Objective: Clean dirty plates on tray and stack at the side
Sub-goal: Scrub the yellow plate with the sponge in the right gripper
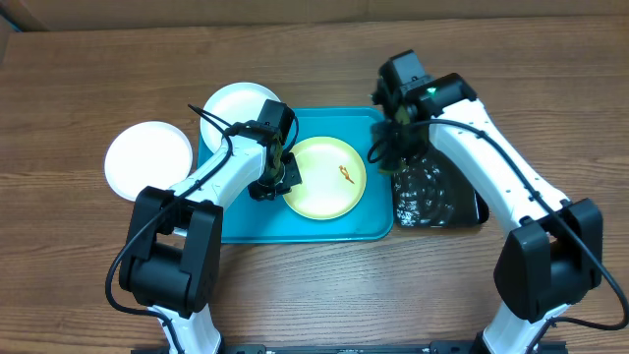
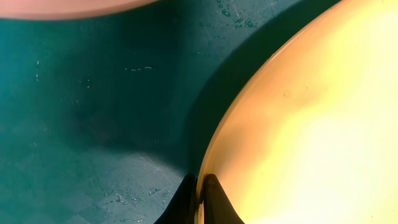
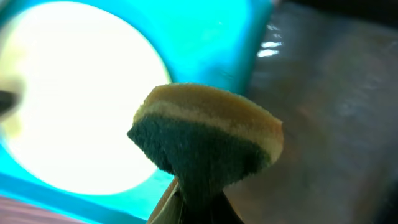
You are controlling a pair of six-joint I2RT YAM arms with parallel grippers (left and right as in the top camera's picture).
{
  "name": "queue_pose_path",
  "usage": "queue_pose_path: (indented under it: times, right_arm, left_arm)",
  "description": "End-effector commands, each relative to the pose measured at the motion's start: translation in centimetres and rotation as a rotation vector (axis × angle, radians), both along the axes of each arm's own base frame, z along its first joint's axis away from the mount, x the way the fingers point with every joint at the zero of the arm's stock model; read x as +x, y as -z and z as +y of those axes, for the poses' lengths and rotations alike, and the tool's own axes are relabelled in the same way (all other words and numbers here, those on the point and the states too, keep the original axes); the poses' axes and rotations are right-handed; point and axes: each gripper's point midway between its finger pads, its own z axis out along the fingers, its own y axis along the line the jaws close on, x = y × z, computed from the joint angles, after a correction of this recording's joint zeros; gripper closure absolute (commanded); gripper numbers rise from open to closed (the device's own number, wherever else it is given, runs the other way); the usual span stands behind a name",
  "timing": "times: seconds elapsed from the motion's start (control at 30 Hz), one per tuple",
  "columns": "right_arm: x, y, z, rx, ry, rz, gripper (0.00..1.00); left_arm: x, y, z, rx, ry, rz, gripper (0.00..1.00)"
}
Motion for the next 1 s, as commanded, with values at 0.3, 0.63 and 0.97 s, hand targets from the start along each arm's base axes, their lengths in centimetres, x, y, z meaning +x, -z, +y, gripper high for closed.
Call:
queue_pose_path:
  times: [0.3,0.63,0.97]
  right_arm:
    - [0.1,-0.2,5.9,-0.124,-0.139,-0.181,0.96]
    - [-0.3,6.8,5.6,-0.229,-0.159,-0.051,0.96]
    - [0.6,8.1,5.0,-0.248,-0.113,-0.060,0.96]
  left_arm:
    - [-0.6,0.9,0.3,0.021,0.020,0.034,0.96]
    - [-0.8,1.0,0.4,0.023,0.020,0.039,0.96]
    - [-1.0,1.0,0.5,0.026,0.020,0.048,0.96]
